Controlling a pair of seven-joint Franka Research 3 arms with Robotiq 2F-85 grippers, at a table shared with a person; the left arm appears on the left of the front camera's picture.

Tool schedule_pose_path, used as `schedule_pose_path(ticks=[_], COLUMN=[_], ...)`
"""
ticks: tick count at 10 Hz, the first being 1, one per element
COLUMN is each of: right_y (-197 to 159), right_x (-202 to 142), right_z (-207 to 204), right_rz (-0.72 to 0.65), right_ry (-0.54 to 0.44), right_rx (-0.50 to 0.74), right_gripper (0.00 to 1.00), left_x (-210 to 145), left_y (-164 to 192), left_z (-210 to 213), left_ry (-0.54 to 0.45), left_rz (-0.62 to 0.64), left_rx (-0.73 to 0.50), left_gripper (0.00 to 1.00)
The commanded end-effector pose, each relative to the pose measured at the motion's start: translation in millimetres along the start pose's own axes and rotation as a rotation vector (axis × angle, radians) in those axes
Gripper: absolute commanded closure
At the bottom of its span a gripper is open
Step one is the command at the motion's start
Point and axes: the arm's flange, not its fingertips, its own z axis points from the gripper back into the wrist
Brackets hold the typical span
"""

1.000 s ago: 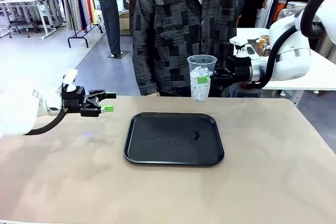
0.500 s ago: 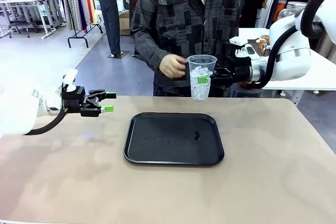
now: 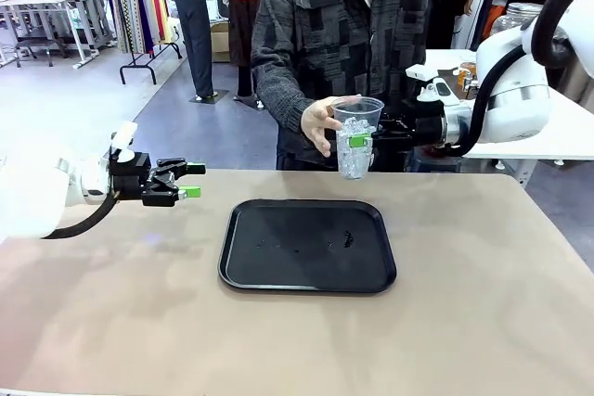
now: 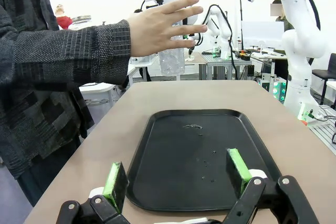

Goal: Pour the drink into the iced cup.
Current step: Open the gripper to release the iced cup you were holding.

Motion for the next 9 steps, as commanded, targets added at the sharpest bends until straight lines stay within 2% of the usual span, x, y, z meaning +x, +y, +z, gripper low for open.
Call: schedule_pose_path(ticks=[1,9], right_y=[2.9,2.9], right_x=[4.9,4.9], right_z=[-0.1,-0.1], right_rz=[0.02,0.02], right_ry=[0.001,0.001], right_rx=[0.0,0.0], right_gripper=[0.37,0.37], left_x=[1.0,1.0], left_y=[-0.2,-0.2], left_z=[-0.4,-0.4], left_ry=[-0.004,-0.004], left_rz=[-0.001,-0.001], left_rx=[-0.001,-0.001], left_gripper=[0.0,0.0])
